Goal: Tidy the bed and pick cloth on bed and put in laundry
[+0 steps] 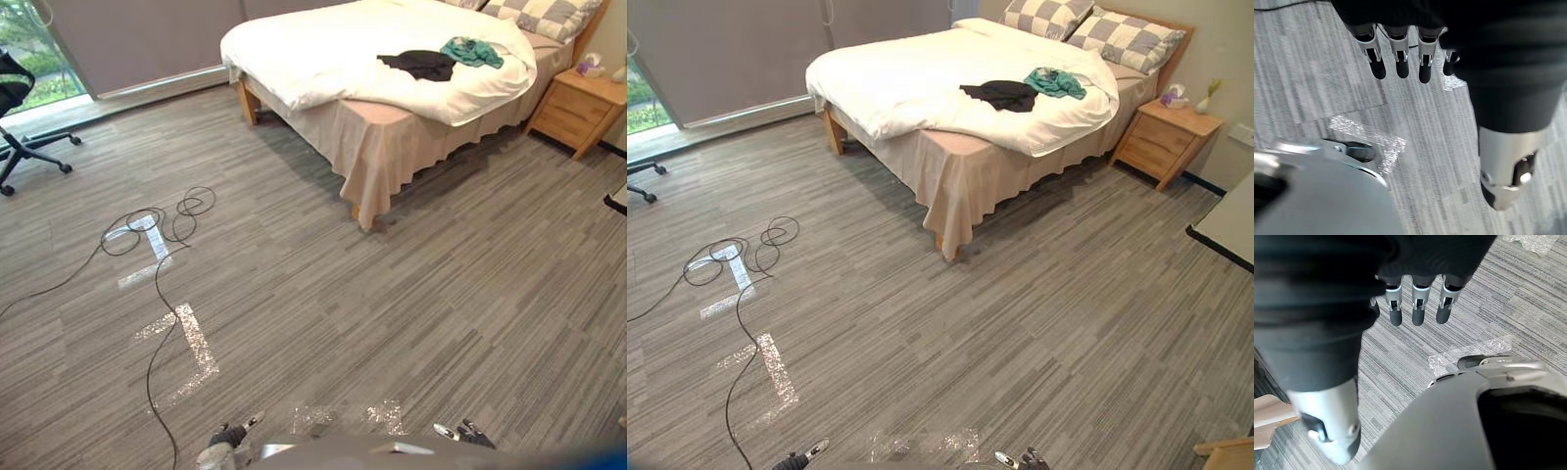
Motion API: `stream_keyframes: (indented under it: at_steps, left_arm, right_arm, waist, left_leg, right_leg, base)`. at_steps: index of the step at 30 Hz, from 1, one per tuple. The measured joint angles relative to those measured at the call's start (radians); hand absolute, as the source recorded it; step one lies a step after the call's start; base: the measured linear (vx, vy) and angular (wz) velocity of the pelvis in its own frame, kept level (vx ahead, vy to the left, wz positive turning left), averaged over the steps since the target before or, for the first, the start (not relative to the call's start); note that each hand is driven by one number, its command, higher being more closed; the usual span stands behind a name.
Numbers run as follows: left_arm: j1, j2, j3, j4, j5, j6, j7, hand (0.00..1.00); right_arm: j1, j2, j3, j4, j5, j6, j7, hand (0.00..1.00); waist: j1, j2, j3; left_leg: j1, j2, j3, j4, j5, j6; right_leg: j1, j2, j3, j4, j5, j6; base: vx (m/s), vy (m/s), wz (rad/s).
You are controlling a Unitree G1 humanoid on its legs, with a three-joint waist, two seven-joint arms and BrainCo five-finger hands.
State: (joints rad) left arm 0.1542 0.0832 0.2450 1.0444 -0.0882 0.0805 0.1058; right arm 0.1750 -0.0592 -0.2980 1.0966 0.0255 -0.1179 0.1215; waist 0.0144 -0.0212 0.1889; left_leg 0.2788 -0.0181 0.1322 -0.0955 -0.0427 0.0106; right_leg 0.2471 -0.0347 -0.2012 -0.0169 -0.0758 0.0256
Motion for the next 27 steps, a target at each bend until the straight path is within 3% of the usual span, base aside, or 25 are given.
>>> stream_keyframes:
  at_steps: [3, 4, 6, 7, 8, 9, 10, 11, 12, 16, 19, 20, 21, 22, 23, 24, 25, 26, 27]
  left_arm:
    - [0.013, 0.006, -0.013, 0.000, 0.041, -0.016, -0.023, 0.00]
    - [0.017, 0.017, -0.031, 0.000, 0.041, -0.008, -0.030, 0.00]
    - [0.020, 0.035, -0.081, 0.003, 0.045, -0.006, -0.037, 0.00]
    - [0.021, 0.042, -0.095, 0.003, 0.049, -0.009, -0.041, 0.00]
    - [0.023, 0.044, -0.096, 0.003, 0.049, -0.010, -0.041, 0.00]
    - [0.022, 0.047, -0.097, 0.003, 0.063, -0.010, -0.047, 0.00]
    - [0.021, 0.049, -0.097, 0.003, 0.067, -0.009, -0.054, 0.00]
    - [0.013, 0.052, -0.103, 0.005, 0.071, -0.009, -0.057, 0.00]
    - [-0.003, 0.052, -0.127, 0.018, 0.075, -0.013, -0.060, 0.00]
    - [-0.057, 0.053, -0.176, 0.039, 0.078, -0.027, -0.066, 0.00]
    - [-0.052, 0.050, -0.177, 0.039, 0.079, -0.028, -0.063, 0.00]
    - [-0.055, 0.054, -0.175, 0.037, 0.078, -0.036, -0.058, 0.00]
    - [-0.055, 0.055, -0.170, 0.036, 0.075, -0.046, -0.055, 0.00]
    - [-0.052, 0.041, -0.156, 0.030, 0.061, -0.072, -0.053, 0.00]
    - [-0.039, 0.028, -0.136, 0.026, 0.054, -0.099, -0.052, 0.00]
    - [-0.030, 0.017, -0.121, 0.019, 0.049, -0.114, -0.051, 0.00]
    - [-0.015, 0.007, -0.109, 0.006, 0.033, -0.132, -0.042, 0.00]
    - [-0.001, -0.002, -0.101, -0.009, 0.025, -0.154, -0.033, 0.00]
    - [-0.004, -0.003, -0.095, -0.010, 0.023, -0.164, -0.034, 0.00]
  right_arm:
    - [-0.002, 0.002, 0.003, -0.001, 0.012, 0.000, -0.009, 0.00]
    - [-0.001, 0.006, 0.005, -0.006, 0.033, 0.000, -0.016, 0.00]
    - [-0.003, 0.009, 0.008, -0.018, 0.063, -0.002, -0.028, 0.00]
    - [-0.003, 0.008, 0.009, -0.020, 0.083, -0.011, -0.036, 0.00]
    - [-0.003, 0.010, 0.009, -0.020, 0.089, -0.015, -0.040, 0.00]
    - [-0.010, 0.012, 0.010, -0.017, 0.102, -0.027, -0.048, 0.00]
    - [-0.014, 0.011, 0.012, -0.015, 0.111, -0.028, -0.048, 0.00]
    - [-0.020, 0.011, 0.014, -0.011, 0.118, -0.029, -0.049, 0.00]
    - [-0.023, 0.011, 0.014, -0.011, 0.130, -0.030, -0.049, 0.00]
    - [-0.048, -0.006, 0.012, -0.009, 0.152, -0.030, -0.047, 0.00]
    - [-0.046, -0.010, 0.007, -0.009, 0.150, -0.029, -0.044, 0.00]
    - [-0.045, -0.018, -0.005, -0.009, 0.146, -0.024, -0.041, 0.00]
    - [-0.043, -0.022, -0.005, -0.009, 0.139, -0.019, -0.038, 0.00]
    - [-0.039, -0.025, -0.009, -0.008, 0.107, -0.019, -0.028, 0.00]
    - [-0.028, -0.043, -0.008, -0.008, 0.100, -0.022, -0.017, 0.00]
    - [-0.022, -0.051, -0.007, -0.008, 0.086, -0.027, -0.013, 0.00]
    - [-0.019, -0.063, 0.002, -0.007, 0.066, -0.032, -0.007, 0.00]
    - [-0.027, -0.062, 0.018, -0.007, 0.049, -0.040, -0.002, 0.00]
    - [-0.042, -0.063, 0.018, -0.005, 0.039, -0.049, 0.002, 0.00]
  waist:
    - [0.000, -0.001, 0.001]
    - [-0.001, -0.004, 0.009]
    - [-0.005, -0.005, 0.033]
    - [-0.011, -0.009, 0.035]
    - [-0.013, -0.011, 0.035]
    - [-0.012, -0.016, 0.039]
    - [-0.011, -0.018, 0.042]
    - [-0.016, -0.019, 0.045]
    - [-0.028, -0.002, 0.050]
    - [-0.044, 0.027, 0.097]
    - [-0.065, 0.039, 0.099]
    - [-0.067, 0.043, 0.098]
    - [-0.069, 0.046, 0.096]
    - [-0.069, 0.064, 0.094]
    - [-0.069, 0.093, 0.077]
    - [-0.070, 0.106, 0.070]
    - [-0.065, 0.113, 0.064]
    - [-0.048, 0.107, 0.060]
    - [-0.041, 0.105, 0.062]
  left_leg:
    - [-0.021, 0.002, 0.024, 0.025, -0.024, 0.002]
    - [-0.042, -0.001, 0.037, 0.059, -0.049, 0.012]
    - [-0.054, 0.004, 0.081, 0.101, -0.072, 0.026]
    - [-0.053, 0.007, 0.103, 0.107, -0.075, 0.029]
    - [-0.053, 0.007, 0.113, 0.108, -0.076, 0.029]
    - [-0.055, 0.016, 0.159, 0.125, -0.094, 0.013]
    - [-0.058, 0.020, 0.176, 0.136, -0.104, 0.006]
    - [-0.072, 0.034, 0.209, 0.169, -0.129, -0.010]
    - [-0.090, 0.064, 0.227, 0.200, -0.146, -0.025]
    - [-0.090, 0.122, 0.328, 0.245, -0.183, -0.068]
    - [-0.092, 0.170, 0.389, 0.347, -0.252, -0.100]
    - [-0.138, 0.213, 0.386, 0.502, -0.277, -0.108]
    - [-0.176, 0.243, 0.373, 0.603, -0.278, -0.104]
    - [-0.247, 0.301, 0.333, 0.800, -0.249, -0.071]
    - [-0.321, 0.345, 0.257, 0.967, -0.182, -0.036]
    - [-0.358, 0.355, 0.207, 1.043, -0.126, -0.025]
    - [-0.409, 0.353, 0.137, 1.134, -0.009, -0.022]
    - [-0.463, 0.321, 0.062, 1.228, 0.015, -0.036]
    - [-0.501, 0.281, 0.023, 1.264, -0.060, -0.040]
  right_leg:
    - [-0.061, -0.007, 0.023, 0.091, -0.045, -0.002]
    - [-0.123, -0.027, 0.028, 0.201, -0.102, 0.020]
    - [-0.243, -0.063, 0.011, 0.442, -0.133, 0.047]
    - [-0.282, -0.085, -0.028, 0.519, -0.140, 0.042]
    - [-0.289, -0.096, -0.055, 0.539, -0.148, 0.034]
    - [-0.305, -0.130, -0.148, 0.513, -0.149, 0.019]
    - [-0.309, -0.133, -0.159, 0.479, -0.143, 0.018]
    - [-0.307, -0.127, -0.184, 0.414, -0.132, -0.017]
    - [-0.305, -0.095, -0.189, 0.372, -0.109, -0.040]
    - [-0.346, -0.036, -0.165, 0.378, -0.105, -0.051]
    - [-0.359, -0.013, -0.158, 0.413, -0.181, -0.091]
    - [-0.357, -0.005, -0.149, 0.420, -0.209, -0.120]
    - [-0.354, 0.003, -0.141, 0.420, -0.215, -0.122]
    - [-0.338, 0.027, -0.124, 0.419, -0.229, -0.124]
    - [-0.316, 0.061, -0.108, 0.410, -0.240, -0.137]
    - [-0.298, 0.079, -0.093, 0.398, -0.242, -0.140]
    - [-0.268, 0.103, -0.052, 0.380, -0.243, -0.147]
    - [-0.231, 0.112, 0.001, 0.364, -0.246, -0.163]
    - [-0.209, 0.111, 0.035, 0.354, -0.250, -0.169]
  base:
    - [-0.03, 0.017, -0.22]
    - [-0.05, 0.003, -0.32]
    - [-0.10, -0.021, -0.52]
    - [-0.07, -0.049, -0.48]
    - [-0.07, -0.078, -0.70]
    - [-0.08, -0.064, -0.77]
    - [-0.10, -0.092, -1.07]
    - [-0.01, -0.122, -0.80]
    - [0.05, -0.140, -0.70]
    - [0.10, -0.137, -0.78]
    - [0.13, -0.128, -0.73]
    - [0.16, -0.123, -0.64]
    - [0.19, -0.116, -0.60]
    - [0.24, -0.096, -0.59]
    - [0.28, -0.068, -0.62]
    - [0.30, -0.024, -0.66]
    - [0.38, 0.013, -0.91]
    - [0.42, 0.016, -1.10]
    - [0.46, 0.039, -1.23]
